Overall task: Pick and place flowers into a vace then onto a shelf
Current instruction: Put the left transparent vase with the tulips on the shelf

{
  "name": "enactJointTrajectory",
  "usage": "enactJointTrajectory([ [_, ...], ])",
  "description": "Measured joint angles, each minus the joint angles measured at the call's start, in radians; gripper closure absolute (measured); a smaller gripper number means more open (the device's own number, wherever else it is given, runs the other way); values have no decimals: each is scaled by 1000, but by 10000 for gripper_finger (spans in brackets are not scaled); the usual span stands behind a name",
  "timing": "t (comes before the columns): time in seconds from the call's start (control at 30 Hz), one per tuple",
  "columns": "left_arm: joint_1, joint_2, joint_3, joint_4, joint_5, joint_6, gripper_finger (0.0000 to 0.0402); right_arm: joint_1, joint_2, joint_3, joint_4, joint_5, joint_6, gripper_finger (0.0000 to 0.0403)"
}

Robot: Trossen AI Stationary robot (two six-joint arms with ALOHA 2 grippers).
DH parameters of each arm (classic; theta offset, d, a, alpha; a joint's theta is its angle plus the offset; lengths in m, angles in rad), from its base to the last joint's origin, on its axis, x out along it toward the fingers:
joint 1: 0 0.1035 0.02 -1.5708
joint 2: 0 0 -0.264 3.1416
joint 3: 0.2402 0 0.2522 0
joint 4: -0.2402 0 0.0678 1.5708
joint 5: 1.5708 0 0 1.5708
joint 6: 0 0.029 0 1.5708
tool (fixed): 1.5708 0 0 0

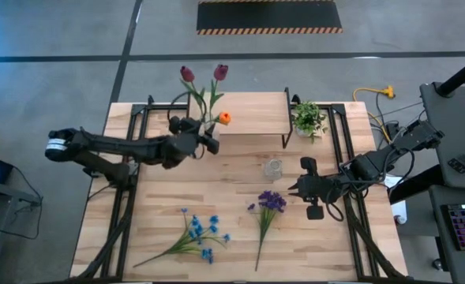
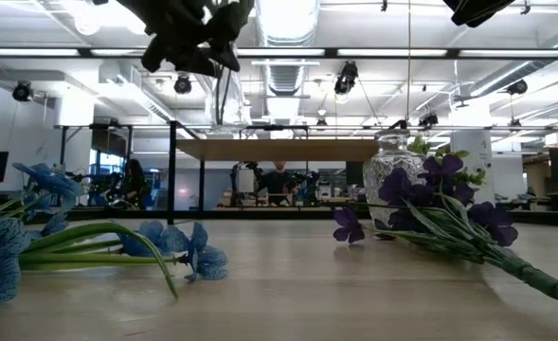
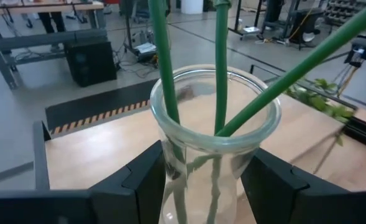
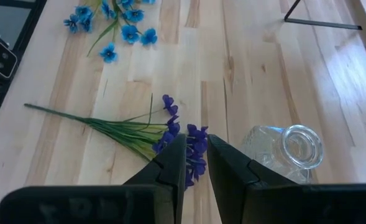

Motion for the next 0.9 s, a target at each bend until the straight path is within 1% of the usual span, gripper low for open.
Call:
enactJointTrajectory([
  [0.13, 54, 0, 12, 0, 40, 8, 231, 0, 0, -6, 0, 0, 7, 346],
  [0.2, 78, 1, 27, 0, 70, 36, 231, 0, 0, -11, 0, 0, 10, 346],
  [0.37, 136, 21, 78, -1, 106, 95, 231, 0, 0, -22, 1, 0, 15, 346],
  [0.57, 219, 78, 158, 3, 203, 121, 231, 0, 0, -31, 5, 0, 26, 346],
  [0.73, 270, 136, 220, -30, 248, 121, 231, 0, 0, -38, 4, -1, 50, 346],
  [0.9, 298, 182, 269, -77, 261, 122, 231, 0, 0, -46, 4, -2, 68, 346],
])
